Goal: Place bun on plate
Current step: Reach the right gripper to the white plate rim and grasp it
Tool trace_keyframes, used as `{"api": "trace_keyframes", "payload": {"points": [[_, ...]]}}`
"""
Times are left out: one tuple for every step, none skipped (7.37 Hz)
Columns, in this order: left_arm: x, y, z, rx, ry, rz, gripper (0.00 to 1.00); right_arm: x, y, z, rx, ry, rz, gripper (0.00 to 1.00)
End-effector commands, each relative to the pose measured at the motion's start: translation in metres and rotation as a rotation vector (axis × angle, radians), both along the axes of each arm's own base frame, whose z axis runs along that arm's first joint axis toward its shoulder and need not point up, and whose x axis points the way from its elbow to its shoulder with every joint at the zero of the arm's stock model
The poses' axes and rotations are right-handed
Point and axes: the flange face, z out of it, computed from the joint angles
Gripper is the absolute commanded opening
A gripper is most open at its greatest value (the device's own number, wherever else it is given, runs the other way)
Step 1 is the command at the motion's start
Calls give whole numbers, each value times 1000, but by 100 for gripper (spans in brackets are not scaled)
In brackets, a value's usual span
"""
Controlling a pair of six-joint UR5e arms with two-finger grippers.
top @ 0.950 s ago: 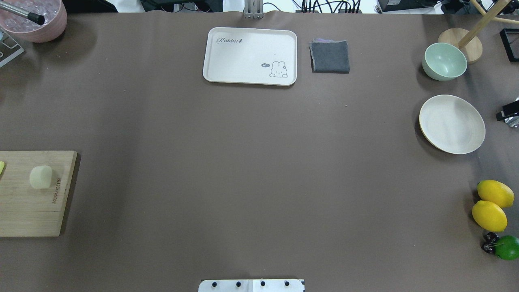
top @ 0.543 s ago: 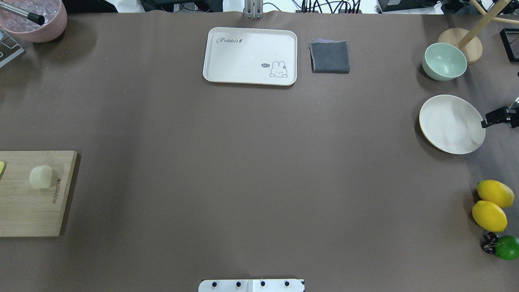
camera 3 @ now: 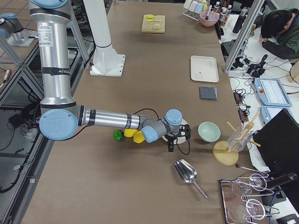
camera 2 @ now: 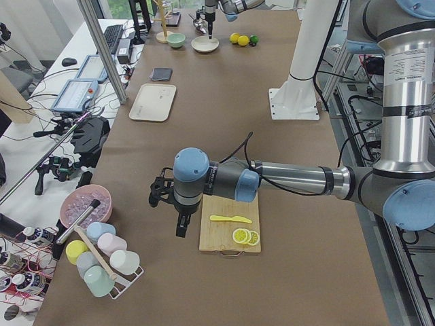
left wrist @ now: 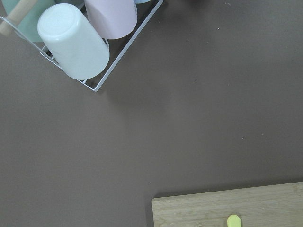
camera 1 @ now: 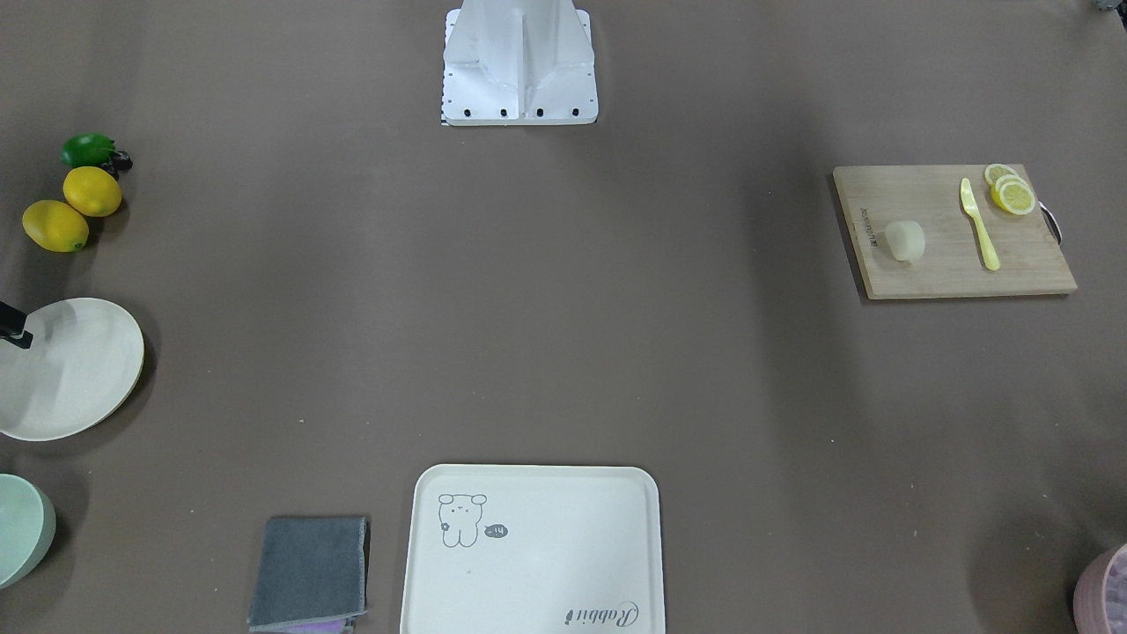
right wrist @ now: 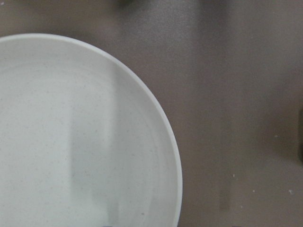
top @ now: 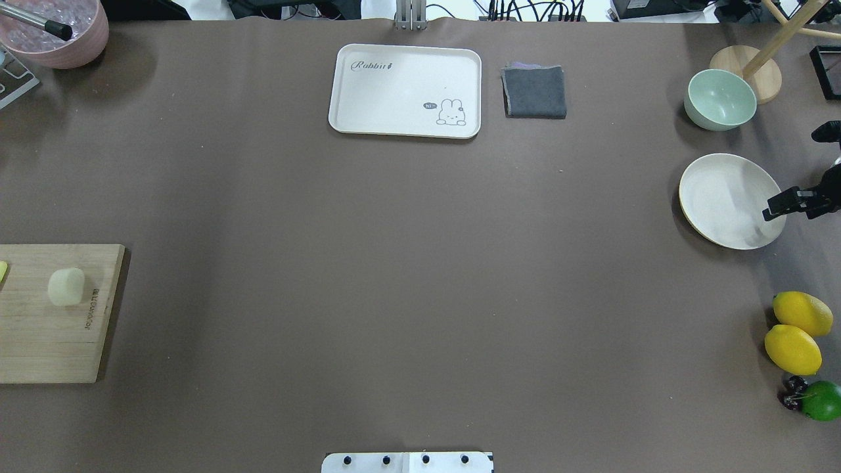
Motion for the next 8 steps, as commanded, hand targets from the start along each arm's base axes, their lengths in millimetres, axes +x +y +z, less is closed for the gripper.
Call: {"api": "trace_keyframes", "payload": {"points": [[0, 0, 0, 1, 0, 2, 98, -2, 1, 3, -4, 2, -5, 33], [-1, 2, 1, 1, -1, 2, 98, -4, 1, 2, -3, 2, -8, 0], [0, 6, 5, -6, -1, 4, 98, -6, -2, 0, -6, 0, -4, 0], [0, 7, 6, -6, -1, 3, 98, -8, -5, -10, -35, -14, 35, 0], [0, 7, 6, -6, -1, 3, 98, -9, -7, -22, -45, -28, 62, 0], [0, 7, 6, -6, -1, 3, 98, -3, -11, -42, -28, -54, 84, 0], [-1, 7, 4, -3, -1, 3, 98, 11, -11, -61, -32, -106, 107, 0], [0, 6, -4, 6, 7, 1, 98, 25, -12, -72, -39, -158, 110, 0]]}}
